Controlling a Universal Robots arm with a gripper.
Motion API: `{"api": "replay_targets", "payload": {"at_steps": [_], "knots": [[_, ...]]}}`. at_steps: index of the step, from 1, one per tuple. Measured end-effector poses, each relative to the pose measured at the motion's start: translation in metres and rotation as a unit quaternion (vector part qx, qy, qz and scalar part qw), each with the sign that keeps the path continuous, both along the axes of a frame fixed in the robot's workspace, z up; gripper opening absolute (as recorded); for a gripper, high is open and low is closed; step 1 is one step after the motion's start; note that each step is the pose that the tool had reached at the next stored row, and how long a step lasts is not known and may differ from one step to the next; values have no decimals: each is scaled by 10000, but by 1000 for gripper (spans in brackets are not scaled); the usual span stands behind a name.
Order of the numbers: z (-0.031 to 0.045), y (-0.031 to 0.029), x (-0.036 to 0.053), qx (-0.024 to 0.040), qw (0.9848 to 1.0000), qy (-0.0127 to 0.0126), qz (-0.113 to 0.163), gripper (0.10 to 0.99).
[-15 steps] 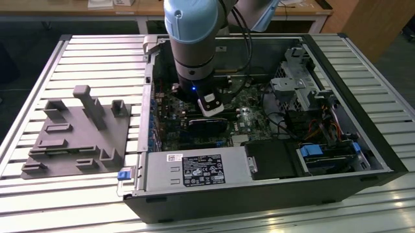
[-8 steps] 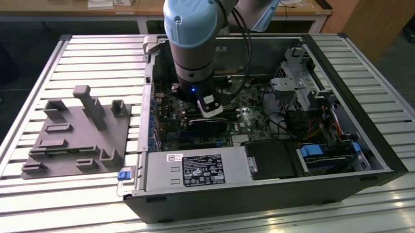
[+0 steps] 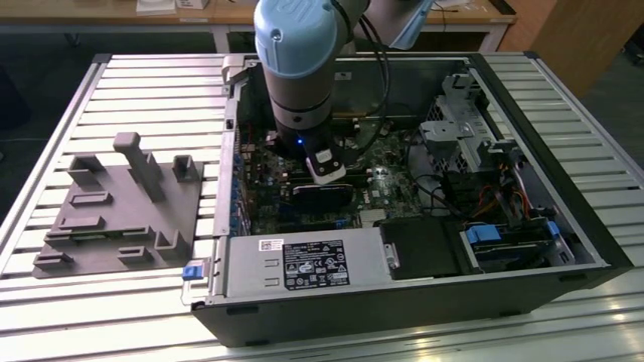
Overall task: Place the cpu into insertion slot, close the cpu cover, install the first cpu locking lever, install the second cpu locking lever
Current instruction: 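Install the second cpu locking lever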
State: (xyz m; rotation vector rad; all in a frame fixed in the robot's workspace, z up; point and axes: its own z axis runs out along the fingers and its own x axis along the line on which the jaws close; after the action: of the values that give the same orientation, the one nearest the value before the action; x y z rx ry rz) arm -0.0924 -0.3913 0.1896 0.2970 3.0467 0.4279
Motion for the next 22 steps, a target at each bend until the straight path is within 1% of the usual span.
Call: {"api": "replay_targets", "payload": {"at_steps": [5,7,14,19,22], "knots": [[3,1,0,4,10000,-3,-1,106],[36,3,1,7,10000,-4,0,106],[196,1,8,2,10000,-1,0,106],[294,1,17,1,10000,-1,0,106],[307,1,20,-13,10000,-2,-1,106]]}}
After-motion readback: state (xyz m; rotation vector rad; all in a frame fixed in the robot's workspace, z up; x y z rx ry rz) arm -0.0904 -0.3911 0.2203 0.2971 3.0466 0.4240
